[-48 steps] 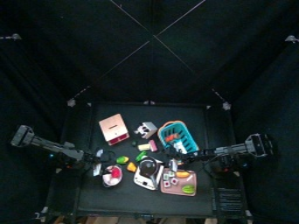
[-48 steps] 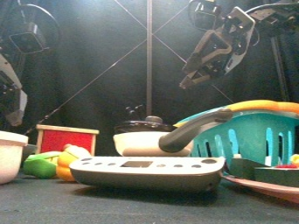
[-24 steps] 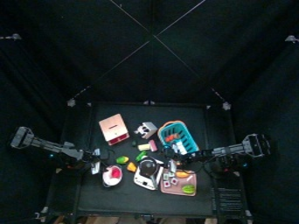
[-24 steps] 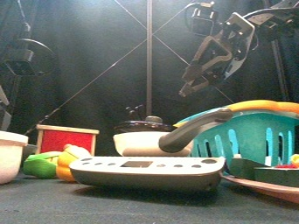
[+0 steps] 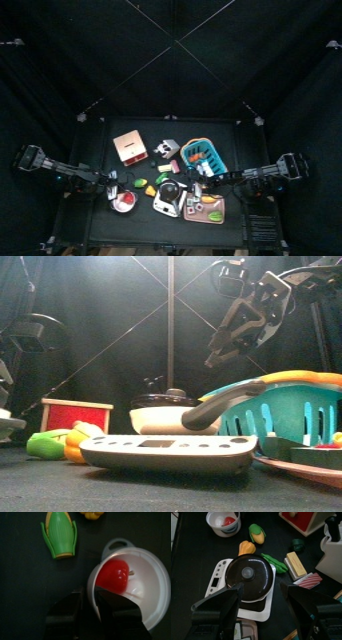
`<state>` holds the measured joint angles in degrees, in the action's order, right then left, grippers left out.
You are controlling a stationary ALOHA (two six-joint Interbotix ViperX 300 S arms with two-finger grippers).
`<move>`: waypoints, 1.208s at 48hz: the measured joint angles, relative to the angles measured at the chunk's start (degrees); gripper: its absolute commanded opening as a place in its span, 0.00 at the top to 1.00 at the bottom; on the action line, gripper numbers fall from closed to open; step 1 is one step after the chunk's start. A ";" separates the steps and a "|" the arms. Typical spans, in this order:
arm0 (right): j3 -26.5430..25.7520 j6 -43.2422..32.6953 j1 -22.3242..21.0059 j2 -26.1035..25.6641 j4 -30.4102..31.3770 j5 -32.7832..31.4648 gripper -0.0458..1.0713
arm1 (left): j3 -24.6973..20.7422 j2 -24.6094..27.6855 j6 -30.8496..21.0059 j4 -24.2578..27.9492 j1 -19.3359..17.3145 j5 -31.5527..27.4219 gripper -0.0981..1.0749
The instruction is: Move pot upwards
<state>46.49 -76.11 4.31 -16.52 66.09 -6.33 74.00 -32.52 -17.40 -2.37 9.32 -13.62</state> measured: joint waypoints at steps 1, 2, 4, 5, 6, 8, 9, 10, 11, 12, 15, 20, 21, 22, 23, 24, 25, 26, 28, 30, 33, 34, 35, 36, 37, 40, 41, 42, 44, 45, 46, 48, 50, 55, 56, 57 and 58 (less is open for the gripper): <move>0.00 0.00 0.00 0.00 0.00 0.00 0.13 | -0.09 0.09 0.00 0.09 0.00 0.44 0.40; 0.00 0.09 0.00 0.00 0.00 0.00 0.13 | -0.09 0.09 0.00 0.09 0.00 0.88 0.40; 0.00 0.00 0.00 0.00 0.00 0.00 0.13 | -0.18 0.09 0.00 0.09 0.00 1.49 0.40; 0.00 0.00 0.00 0.00 0.00 0.00 0.13 | -0.18 0.09 0.00 0.00 -0.09 1.67 0.40; 0.00 0.00 -0.09 0.00 0.00 0.00 0.13 | -0.18 0.18 -0.09 0.00 -0.09 1.76 0.40; 0.00 0.00 0.00 -0.09 0.00 -0.09 0.13 | -0.26 0.26 0.00 0.00 0.00 1.93 0.40; 0.00 0.00 0.00 0.00 0.00 0.00 0.13 | -0.26 0.35 0.00 0.09 -0.09 1.93 0.41; 0.00 0.00 0.00 0.00 0.00 0.00 0.13 | -0.35 0.44 0.00 0.09 0.00 2.02 0.41; 0.00 0.00 0.00 -0.09 0.00 0.00 0.13 | -0.44 0.53 0.00 0.09 -0.09 1.93 0.41; 0.00 0.00 0.00 0.00 0.00 0.00 0.13 | -0.53 0.62 0.00 0.00 -0.09 2.02 0.41; 0.00 0.00 0.00 0.00 0.00 0.00 0.13 | -0.79 1.14 0.00 0.09 -0.09 2.02 0.41; 0.00 0.00 0.00 0.00 0.00 0.00 0.13 | -1.76 2.81 0.09 0.00 0.00 2.02 0.41; 0.00 0.00 0.00 0.00 0.00 0.00 0.13 | -2.02 3.34 0.18 0.09 -0.09 2.02 0.41; 0.00 0.09 0.00 0.00 0.00 0.00 0.13 | -2.37 3.78 0.18 0.09 0.00 1.93 0.42; 0.00 0.09 0.00 0.09 0.00 -0.09 0.13 | -2.64 4.31 0.18 0.18 -0.09 1.93 0.42; 0.00 0.00 -0.09 0.09 0.00 0.00 0.13 | -2.90 4.66 0.09 0.35 -0.09 1.85 0.42; 0.00 0.09 0.00 0.09 0.00 0.00 0.13 | -3.16 5.10 0.09 0.44 0.00 1.85 0.43; 0.00 0.00 0.00 0.09 0.00 0.00 0.13 | -3.43 5.54 0.18 0.62 -0.09 1.58 0.43; 0.00 0.00 0.00 0.09 0.00 0.00 0.13 | -3.87 6.33 0.26 1.23 -0.09 1.14 0.44; 0.00 0.09 0.00 0.09 0.00 -0.09 0.13 | -4.22 6.94 0.26 1.49 -0.09 0.88 0.45; 0.00 0.00 -0.09 0.09 0.00 0.00 0.13 | -4.57 7.38 0.26 1.85 -0.18 0.70 0.46; 0.00 0.00 -0.09 0.09 0.00 -0.09 0.13 | -4.66 7.47 0.18 1.85 -0.18 0.70 0.47; 0.00 0.00 0.00 0.09 0.00 0.00 0.13 | -4.75 7.47 0.00 1.93 -0.26 0.70 0.47; 0.00 0.00 -0.09 0.09 0.00 0.00 0.13 | -4.83 7.47 0.09 2.02 -0.26 0.62 0.48; 0.00 0.00 -0.09 0.09 0.00 0.00 0.13 | -4.92 7.47 0.35 2.02 -0.35 0.62 0.48; 0.00 0.00 0.00 0.09 0.00 0.00 0.13 | -5.19 7.56 0.26 2.20 -0.62 0.62 0.49; 0.00 0.00 -0.09 0.09 0.00 0.00 0.13 | -5.27 7.65 0.35 2.29 -0.79 0.62 0.49; 0.00 0.00 0.00 0.09 0.00 0.00 0.13 | -5.45 7.65 0.26 2.46 -0.97 0.62 0.49; 0.00 0.00 0.00 0.09 0.00 0.00 0.13 | -5.63 7.73 0.35 2.72 -1.32 0.53 0.49; 0.00 0.00 0.00 0.09 0.00 0.00 0.13 | -5.71 7.73 0.35 2.90 -1.58 0.53 0.49; 0.00 0.09 -0.09 0.09 0.00 -0.09 0.13 | -5.80 7.73 0.26 3.08 -1.76 0.44 0.49; 0.00 0.09 0.00 0.09 0.00 -0.09 0.13 | -5.98 7.73 0.26 3.43 -2.20 0.35 0.49; 0.00 0.09 0.00 0.18 0.00 0.00 0.13 | -5.98 7.73 0.26 3.96 -2.55 0.35 0.49; 0.00 0.09 0.00 0.26 0.00 0.00 0.13 | -6.15 7.73 0.35 5.01 -3.60 0.70 0.49; 0.00 0.00 0.00 0.26 0.00 0.00 0.13 | -6.15 7.73 0.26 5.19 -4.04 0.88 0.49; 0.00 0.00 -0.09 0.26 0.00 0.00 0.13 | -6.15 7.73 0.35 5.27 -4.31 0.97 0.49; 0.00 0.09 -0.09 0.26 0.00 0.00 0.13 | -6.24 7.73 0.26 5.36 -4.66 1.14 0.49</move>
<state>46.49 -76.03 4.22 -16.26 66.09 -6.33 67.76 -24.79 -17.14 2.99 4.66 -12.48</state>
